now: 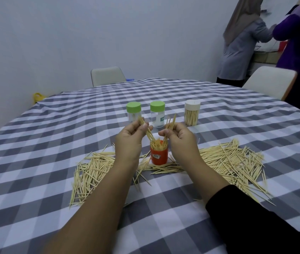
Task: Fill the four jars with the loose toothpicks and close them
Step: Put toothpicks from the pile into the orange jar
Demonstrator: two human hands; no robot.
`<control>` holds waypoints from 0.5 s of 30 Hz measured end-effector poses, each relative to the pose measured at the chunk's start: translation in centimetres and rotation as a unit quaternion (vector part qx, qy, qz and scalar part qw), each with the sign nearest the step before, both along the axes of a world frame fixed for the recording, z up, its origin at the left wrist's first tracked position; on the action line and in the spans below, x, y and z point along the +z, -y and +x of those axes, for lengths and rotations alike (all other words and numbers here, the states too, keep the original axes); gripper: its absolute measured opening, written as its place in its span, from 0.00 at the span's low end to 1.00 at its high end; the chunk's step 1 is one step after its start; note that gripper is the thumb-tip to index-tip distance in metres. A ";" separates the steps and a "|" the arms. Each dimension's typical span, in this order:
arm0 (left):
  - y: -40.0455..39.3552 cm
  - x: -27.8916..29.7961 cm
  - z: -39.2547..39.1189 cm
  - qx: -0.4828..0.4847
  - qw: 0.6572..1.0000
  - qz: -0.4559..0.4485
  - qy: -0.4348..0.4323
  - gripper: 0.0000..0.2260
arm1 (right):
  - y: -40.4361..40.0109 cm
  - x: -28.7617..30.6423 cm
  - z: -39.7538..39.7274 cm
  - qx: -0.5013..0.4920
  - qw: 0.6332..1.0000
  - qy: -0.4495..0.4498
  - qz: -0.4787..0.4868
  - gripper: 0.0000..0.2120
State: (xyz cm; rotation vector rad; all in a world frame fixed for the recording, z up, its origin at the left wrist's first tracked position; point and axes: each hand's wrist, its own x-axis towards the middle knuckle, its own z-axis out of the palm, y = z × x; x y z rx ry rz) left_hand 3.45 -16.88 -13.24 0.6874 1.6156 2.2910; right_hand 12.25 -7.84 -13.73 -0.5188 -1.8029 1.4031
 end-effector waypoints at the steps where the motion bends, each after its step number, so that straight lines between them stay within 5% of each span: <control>1: -0.1 -0.2 0.0 -0.003 1.000 -0.012 -0.002 0.11 | 0.0 -0.1 0.0 0.003 1.000 0.002 -0.002 0.06; 15: 0.3 -0.7 1.2 -0.063 0.992 -0.098 -0.051 0.06 | 0.0 -1.1 -0.3 0.019 1.000 0.017 0.008 0.06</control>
